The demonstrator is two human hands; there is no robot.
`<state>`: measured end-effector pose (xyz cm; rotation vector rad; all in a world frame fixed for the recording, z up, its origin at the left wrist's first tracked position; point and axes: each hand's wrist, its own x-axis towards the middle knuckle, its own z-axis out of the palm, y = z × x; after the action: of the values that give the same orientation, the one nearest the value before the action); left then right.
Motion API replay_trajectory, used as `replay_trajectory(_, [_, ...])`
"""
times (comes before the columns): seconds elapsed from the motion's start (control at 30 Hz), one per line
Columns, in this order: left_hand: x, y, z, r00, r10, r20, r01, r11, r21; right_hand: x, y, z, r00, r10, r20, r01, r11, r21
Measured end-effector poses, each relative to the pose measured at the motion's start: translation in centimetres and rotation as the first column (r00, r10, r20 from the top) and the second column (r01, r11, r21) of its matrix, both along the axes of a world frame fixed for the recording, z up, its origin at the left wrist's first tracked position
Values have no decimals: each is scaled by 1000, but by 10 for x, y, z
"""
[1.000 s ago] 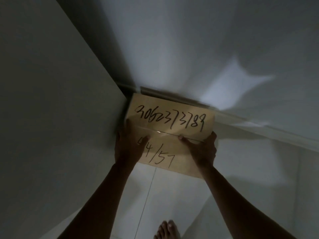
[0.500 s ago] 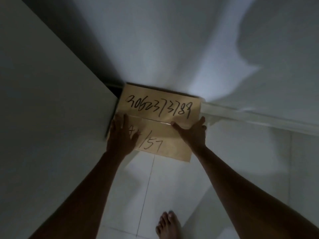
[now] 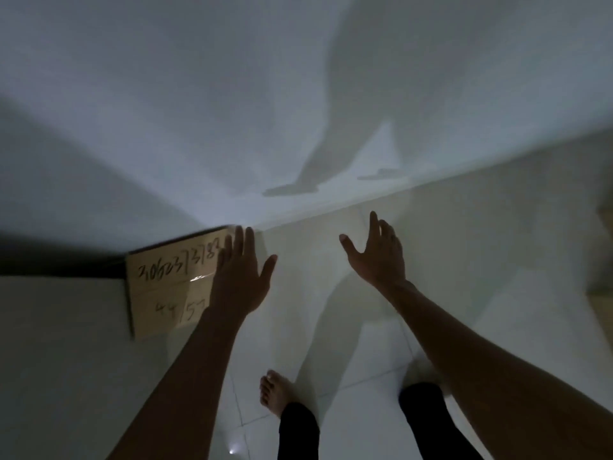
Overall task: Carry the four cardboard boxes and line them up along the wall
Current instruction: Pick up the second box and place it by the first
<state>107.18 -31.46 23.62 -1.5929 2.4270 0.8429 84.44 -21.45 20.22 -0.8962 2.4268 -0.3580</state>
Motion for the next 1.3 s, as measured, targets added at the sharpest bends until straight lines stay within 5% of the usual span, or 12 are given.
replay_trajectory(0.43, [-427,161,89,841,-540,-31,540,842,-7,-353,267,86,919,-354,-176,365,930,37])
replay_trajectory(0.77, [-684,363,99,579,-813,-63,816,577,46,-522,535,99,682,-702,-204,725,686,62])
replay_trajectory(1.07, [-842,513,-16,333,-943,-22,937,328,117,-603,688,6,459,-875,-154,888,457,48])
replay_trajectory(1.3, [-964,583,-182,360,-933,0,918,355,176,-674,758,-150,277,-961,0,958,277,70])
